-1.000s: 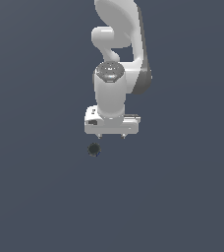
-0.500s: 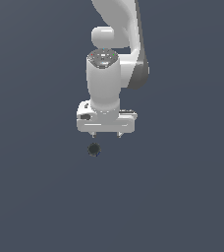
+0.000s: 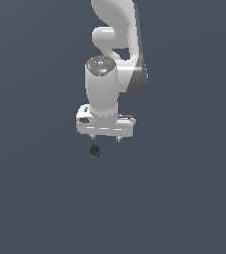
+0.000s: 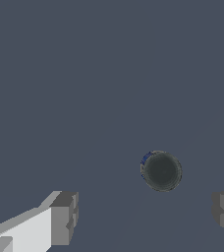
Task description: Pick up the object and move it to a goal position.
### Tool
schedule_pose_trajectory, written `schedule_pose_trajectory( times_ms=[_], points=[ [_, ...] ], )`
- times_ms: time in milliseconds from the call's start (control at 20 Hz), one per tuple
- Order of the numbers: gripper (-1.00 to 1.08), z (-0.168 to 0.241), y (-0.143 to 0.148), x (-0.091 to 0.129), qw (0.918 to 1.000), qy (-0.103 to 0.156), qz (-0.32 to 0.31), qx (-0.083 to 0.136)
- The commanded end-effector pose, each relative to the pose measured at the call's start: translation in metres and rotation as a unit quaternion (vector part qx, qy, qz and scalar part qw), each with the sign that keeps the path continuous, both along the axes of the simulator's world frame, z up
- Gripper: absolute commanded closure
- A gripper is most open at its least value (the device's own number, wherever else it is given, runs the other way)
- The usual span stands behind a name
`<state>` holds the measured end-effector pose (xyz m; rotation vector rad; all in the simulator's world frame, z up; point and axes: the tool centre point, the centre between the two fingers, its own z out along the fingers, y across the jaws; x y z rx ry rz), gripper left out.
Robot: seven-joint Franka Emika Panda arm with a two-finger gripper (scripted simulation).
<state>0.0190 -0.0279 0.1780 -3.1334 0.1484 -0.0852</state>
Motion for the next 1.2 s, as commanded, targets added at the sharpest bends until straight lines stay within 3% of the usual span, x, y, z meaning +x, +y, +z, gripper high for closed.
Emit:
schedule_pose_trajectory(
  times_ms=[0,300,700,1150],
  points=[
    [-0.92,-0.010,-0.005,-0.002,0.9997,0.003,-0.023,0.002],
    [-0.92,-0.044,-0.023,-0.008,0.9944,0.011,-0.105,0.007],
    [-0.92,-0.091,-0.050,-0.021,0.9752,0.022,-0.220,0.009],
    [-0.92,-0.113,-0.063,-0.030,0.9607,0.026,-0.276,0.007]
  ],
)
